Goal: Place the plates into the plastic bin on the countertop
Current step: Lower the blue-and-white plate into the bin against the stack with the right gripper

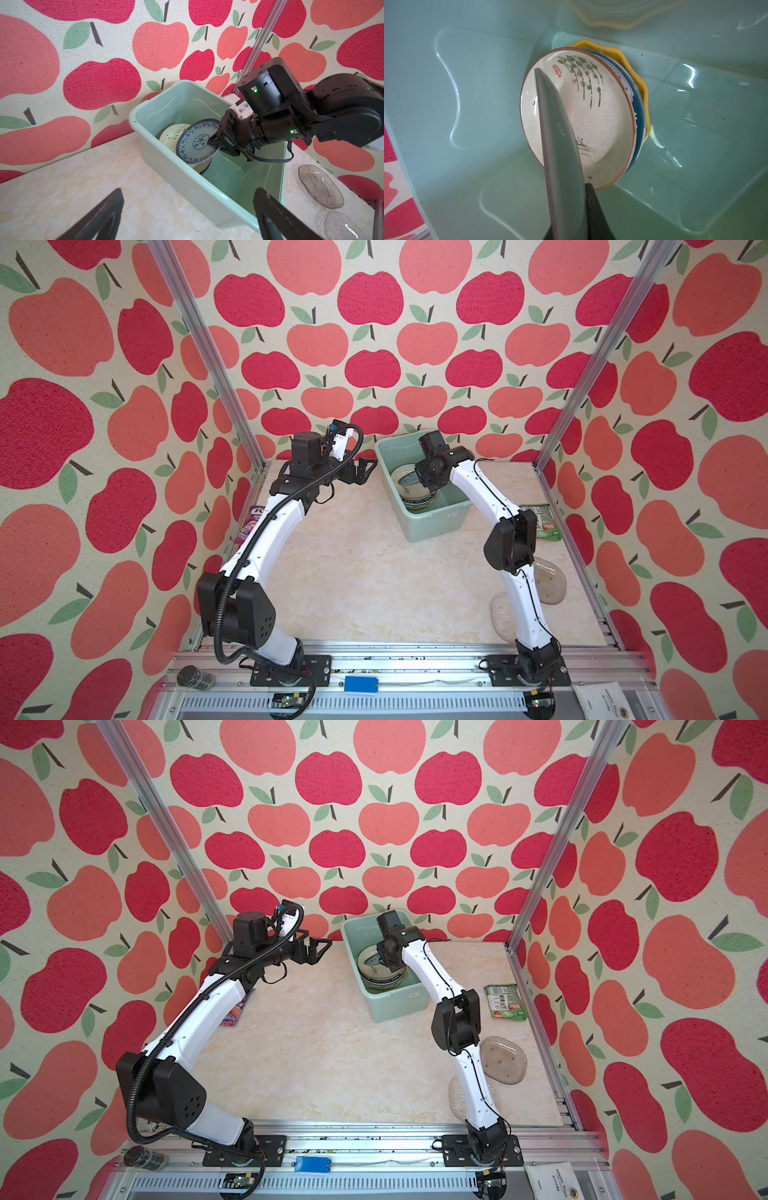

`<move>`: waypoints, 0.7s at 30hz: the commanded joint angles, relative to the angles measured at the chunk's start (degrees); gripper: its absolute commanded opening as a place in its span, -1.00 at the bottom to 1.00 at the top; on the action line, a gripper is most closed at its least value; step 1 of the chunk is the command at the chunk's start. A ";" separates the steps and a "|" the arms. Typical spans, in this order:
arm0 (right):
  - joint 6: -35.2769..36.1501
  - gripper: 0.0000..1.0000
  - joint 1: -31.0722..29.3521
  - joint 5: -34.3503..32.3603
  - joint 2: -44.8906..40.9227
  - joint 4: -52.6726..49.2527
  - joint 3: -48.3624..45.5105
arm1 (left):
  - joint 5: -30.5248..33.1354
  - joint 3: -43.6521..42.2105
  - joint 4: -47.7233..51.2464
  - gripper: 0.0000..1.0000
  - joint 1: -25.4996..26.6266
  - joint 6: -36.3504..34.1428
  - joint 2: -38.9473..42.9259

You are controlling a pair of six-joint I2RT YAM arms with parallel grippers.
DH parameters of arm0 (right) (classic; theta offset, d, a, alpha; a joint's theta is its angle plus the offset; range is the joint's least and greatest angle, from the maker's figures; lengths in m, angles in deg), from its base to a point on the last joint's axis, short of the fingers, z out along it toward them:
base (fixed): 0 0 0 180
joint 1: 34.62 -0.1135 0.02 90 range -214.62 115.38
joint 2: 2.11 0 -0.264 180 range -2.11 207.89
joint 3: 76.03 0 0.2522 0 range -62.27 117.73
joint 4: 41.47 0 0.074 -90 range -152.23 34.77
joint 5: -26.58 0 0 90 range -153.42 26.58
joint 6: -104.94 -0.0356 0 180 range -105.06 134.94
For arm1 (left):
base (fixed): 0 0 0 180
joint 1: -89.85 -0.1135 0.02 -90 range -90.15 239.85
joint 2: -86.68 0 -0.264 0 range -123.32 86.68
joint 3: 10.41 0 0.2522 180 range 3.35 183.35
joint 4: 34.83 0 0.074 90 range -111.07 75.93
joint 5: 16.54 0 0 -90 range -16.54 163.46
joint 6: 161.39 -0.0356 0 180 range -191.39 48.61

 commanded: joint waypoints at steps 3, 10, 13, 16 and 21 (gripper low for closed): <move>-1.45 -0.86 1.10 -1.24 2.45 1.59 0.85 | 1.08 2.41 3.17 0.99 -0.08 -1.67 0.23; -1.51 -0.78 2.28 0.31 4.42 4.55 0.01 | 1.81 4.59 5.01 0.99 -0.06 -2.42 -1.46; -1.78 -0.76 2.60 0.80 4.96 5.28 -0.46 | 2.20 6.00 5.72 0.99 -0.05 -2.47 -2.72; -1.99 -0.71 2.95 1.24 5.49 5.70 -0.68 | 2.33 7.41 6.09 0.99 -0.10 -2.14 -3.96; -2.57 -0.64 3.47 2.06 6.52 6.69 -0.72 | 2.46 9.62 6.62 0.99 -0.10 -1.43 -6.10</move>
